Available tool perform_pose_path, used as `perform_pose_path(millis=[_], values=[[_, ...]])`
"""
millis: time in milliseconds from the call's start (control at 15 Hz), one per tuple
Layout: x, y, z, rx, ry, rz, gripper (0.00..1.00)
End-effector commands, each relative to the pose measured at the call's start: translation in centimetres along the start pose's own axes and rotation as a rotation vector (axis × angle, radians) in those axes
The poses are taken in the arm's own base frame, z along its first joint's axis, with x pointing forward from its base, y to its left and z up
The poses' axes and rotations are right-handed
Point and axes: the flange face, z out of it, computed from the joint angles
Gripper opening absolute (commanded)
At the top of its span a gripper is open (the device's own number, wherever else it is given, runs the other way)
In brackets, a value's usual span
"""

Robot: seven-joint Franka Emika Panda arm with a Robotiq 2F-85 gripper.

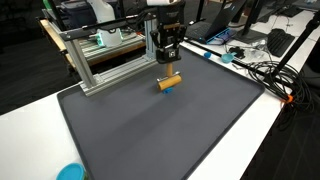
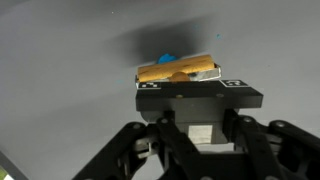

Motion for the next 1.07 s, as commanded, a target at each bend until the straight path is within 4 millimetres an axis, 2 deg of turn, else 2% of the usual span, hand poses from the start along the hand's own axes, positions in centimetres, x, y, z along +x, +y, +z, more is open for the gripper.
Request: perform_pose_path(millis=[0,200,733,1000], values=[[0.9,0.1,-0.1,-0.023,0.013,0.021,0.22],[1.1,0.5,0.5,-0.045,0.016,0.031,0.22],[1.2,1.4,4.2,-0.174,-0.06,0.063,0.22],[1.2,1.5,4.7,-0.186,-0.12,0.063,0.22]])
